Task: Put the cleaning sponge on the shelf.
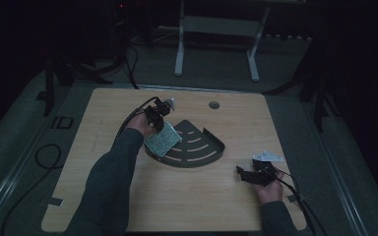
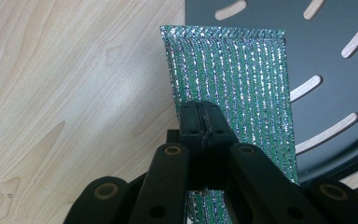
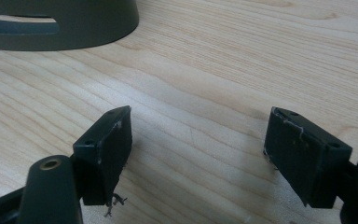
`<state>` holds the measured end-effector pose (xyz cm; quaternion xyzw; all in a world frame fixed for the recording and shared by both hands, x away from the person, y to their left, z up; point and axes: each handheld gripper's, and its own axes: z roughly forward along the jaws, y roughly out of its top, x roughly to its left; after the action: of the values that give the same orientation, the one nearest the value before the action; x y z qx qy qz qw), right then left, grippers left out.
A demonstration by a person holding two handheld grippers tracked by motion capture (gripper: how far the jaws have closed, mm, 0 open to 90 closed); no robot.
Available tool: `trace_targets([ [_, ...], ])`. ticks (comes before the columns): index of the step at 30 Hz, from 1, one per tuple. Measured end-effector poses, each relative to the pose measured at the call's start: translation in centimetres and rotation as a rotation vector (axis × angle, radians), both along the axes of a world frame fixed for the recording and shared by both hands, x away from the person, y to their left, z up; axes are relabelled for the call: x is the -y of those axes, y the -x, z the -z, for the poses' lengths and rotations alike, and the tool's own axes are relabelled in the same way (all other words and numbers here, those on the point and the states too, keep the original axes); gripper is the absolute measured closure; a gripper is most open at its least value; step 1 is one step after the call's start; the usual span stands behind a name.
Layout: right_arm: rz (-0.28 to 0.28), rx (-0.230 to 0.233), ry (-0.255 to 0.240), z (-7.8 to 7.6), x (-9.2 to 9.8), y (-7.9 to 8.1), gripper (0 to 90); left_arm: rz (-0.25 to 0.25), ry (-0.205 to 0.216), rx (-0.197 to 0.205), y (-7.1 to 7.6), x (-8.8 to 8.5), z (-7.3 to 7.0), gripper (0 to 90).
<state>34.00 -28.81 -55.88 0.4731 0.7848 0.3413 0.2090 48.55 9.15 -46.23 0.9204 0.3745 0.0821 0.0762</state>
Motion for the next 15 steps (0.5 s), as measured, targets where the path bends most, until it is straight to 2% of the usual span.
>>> trace_targets([
  [15,0.0,0.0,0.0,0.0,0.0,0.0,22.6,-0.002,-0.001,0.002,-0.11,0.06,0.23,88.6],
])
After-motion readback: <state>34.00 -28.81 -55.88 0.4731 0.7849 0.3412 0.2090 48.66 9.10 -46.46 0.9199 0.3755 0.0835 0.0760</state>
